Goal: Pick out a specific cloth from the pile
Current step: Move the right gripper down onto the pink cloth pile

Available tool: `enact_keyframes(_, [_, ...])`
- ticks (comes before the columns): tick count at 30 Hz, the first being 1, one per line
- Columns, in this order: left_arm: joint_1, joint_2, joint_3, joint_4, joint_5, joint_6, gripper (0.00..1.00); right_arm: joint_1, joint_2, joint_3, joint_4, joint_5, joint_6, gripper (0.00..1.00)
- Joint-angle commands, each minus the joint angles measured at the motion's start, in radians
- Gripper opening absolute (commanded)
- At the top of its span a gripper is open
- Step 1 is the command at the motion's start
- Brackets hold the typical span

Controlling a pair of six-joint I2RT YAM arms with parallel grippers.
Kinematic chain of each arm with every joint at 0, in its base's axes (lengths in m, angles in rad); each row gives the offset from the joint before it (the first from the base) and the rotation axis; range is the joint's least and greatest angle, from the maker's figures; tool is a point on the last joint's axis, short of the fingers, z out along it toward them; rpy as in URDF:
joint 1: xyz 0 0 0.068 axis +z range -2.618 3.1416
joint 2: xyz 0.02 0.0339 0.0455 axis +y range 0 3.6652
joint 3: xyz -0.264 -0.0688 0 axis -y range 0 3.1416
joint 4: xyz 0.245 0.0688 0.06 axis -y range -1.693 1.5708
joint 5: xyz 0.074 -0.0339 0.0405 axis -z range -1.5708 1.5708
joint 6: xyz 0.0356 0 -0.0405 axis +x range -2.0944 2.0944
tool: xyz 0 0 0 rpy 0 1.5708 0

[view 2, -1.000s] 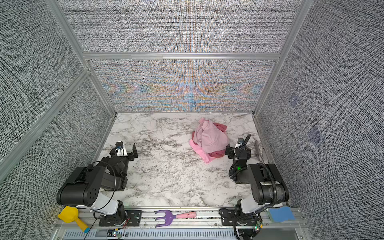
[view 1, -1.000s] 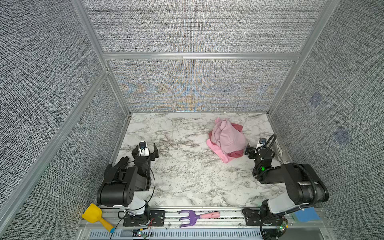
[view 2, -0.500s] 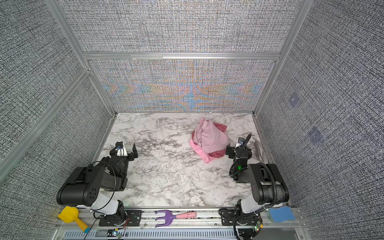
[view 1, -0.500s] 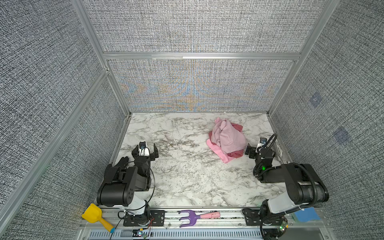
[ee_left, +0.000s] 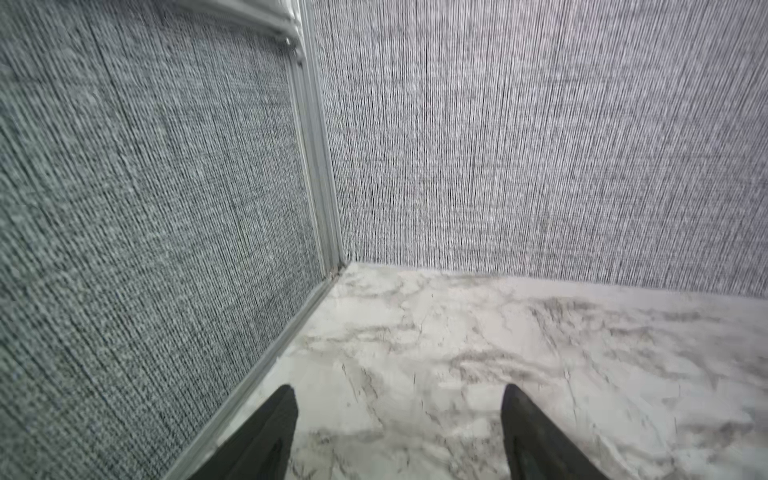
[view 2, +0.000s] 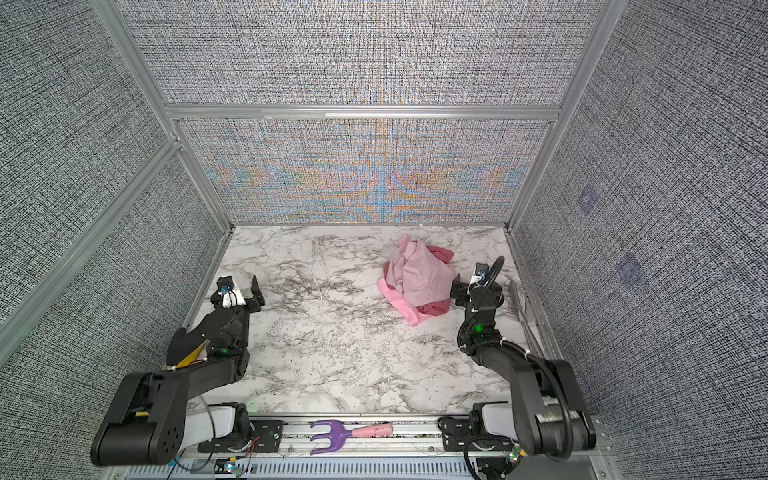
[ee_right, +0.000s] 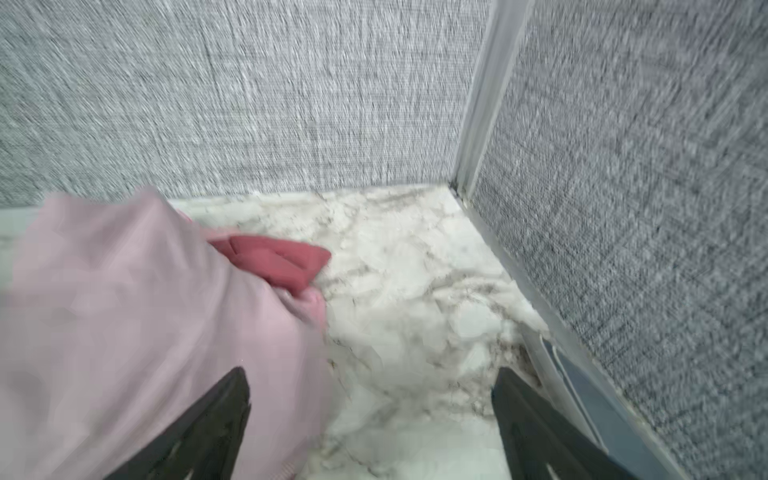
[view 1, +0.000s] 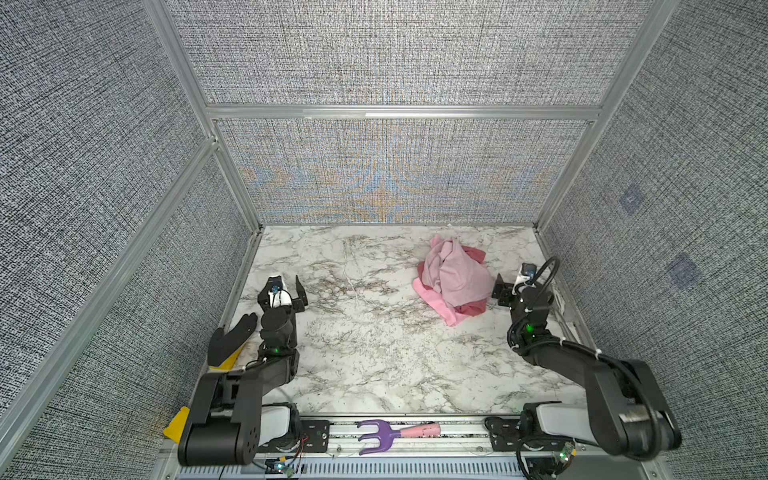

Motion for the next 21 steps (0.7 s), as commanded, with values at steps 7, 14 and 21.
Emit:
enact_keyframes(7, [-0.062, -0.083, 0.263, -0.608, 0.116, -0.237, 0.70, 0.338, -0.066, 0.289, -0.698, 0.072, 0.153, 0.71])
enact_keyframes(14, [-0.090, -0.101, 0.288, -0.706, 0.225, -0.339, 0.69, 0.532, 0.047, 0.350, -0.908, 0.050, 0.311, 0.52])
enact_keyframes(21, [-0.093, -0.121, 0.254, -0.700, 0.243, -0.356, 0.69, 0.553, 0.040, 0.231, -0.907, -0.024, 0.474, 0.48])
